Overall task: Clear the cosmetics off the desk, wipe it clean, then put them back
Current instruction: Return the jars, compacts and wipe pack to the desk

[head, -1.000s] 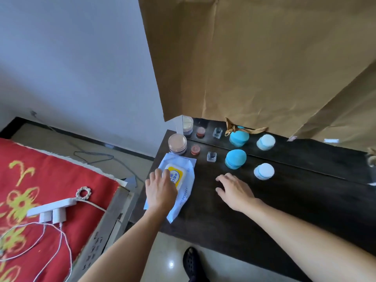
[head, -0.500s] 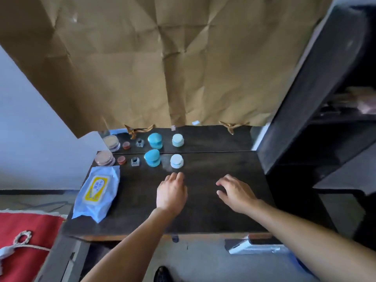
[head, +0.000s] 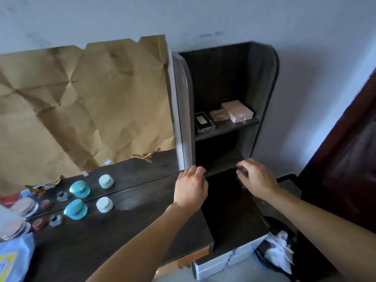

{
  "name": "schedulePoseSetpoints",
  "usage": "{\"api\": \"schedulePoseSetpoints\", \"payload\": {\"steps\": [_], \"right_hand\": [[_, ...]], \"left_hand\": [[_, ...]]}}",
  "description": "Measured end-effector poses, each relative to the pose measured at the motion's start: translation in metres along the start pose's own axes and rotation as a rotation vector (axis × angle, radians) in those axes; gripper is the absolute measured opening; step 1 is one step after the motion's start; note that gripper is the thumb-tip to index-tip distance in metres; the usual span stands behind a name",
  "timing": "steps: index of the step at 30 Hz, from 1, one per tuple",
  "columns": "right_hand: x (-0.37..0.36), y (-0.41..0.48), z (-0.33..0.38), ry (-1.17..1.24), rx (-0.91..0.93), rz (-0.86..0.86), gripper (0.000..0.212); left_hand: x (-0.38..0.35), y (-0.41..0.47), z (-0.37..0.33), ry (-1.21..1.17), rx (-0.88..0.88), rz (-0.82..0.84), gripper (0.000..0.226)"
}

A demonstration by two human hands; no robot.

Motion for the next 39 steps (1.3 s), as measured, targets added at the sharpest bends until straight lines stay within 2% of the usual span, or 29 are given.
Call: {"api": "schedulePoseSetpoints", "payload": {"steps": [4, 9, 12, 16, 19, 21, 25, 30, 36, 39], "right_hand": [[0.036, 0.042, -0.026, -0.009, -0.052, -0.124, 0.018], [0.066, 0.105, -0.037, -0.036, -0.009, -0.266, 0.026], [0.069, 0.147, -0.04, -0.061, 0.018, -0.233, 0.035], [0.058, 0.188, -0.038, -0.155, -0.046, -0.07, 0.054], [0.048, 0.2, -0.04, -0.186, -0.072, 0.004, 0.059], [0.045, 0.201, -0.044, -0.177, -0.081, 0.014, 0.061], [0.044, 0.196, -0.054, -0.195, -0.045, -0.011, 0.058], [0.052, 0.183, -0.066, -0.136, 0.058, -0.036, 0.055], [0.076, 0.151, -0.091, 0.142, 0.178, -0.147, 0.063], [0.077, 0.133, -0.1, 0.242, 0.248, -0.138, 0.059]], "left_hand": [[-0.016, 0.059, -0.029, -0.013, -0.119, -0.047, 0.021], [-0.04, 0.136, -0.041, 0.044, -0.074, -0.039, 0.029], [-0.051, 0.174, -0.043, 0.078, -0.043, 0.0, 0.031], [-0.066, 0.218, -0.033, 0.124, 0.039, 0.156, 0.044], [-0.075, 0.246, -0.025, 0.177, 0.104, 0.32, 0.056], [-0.078, 0.261, -0.022, 0.204, 0.131, 0.396, 0.054], [-0.074, 0.279, -0.025, 0.225, 0.111, 0.433, 0.048], [-0.065, 0.266, -0.031, 0.239, 0.104, 0.289, 0.048], [-0.042, 0.225, -0.061, 0.126, 0.213, -0.004, 0.059], [-0.036, 0.189, -0.078, 0.124, 0.22, -0.053, 0.06]]}}
Point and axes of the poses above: each hand's wrist, its own y-axis towards the middle knuckle, its own x-axis out of the back of the hand, z = x × y, the point moved 2 cm from there along y, towards the middle knuckle, and after that the axes turned 2 degrees about -y, right-handed, at the moved point
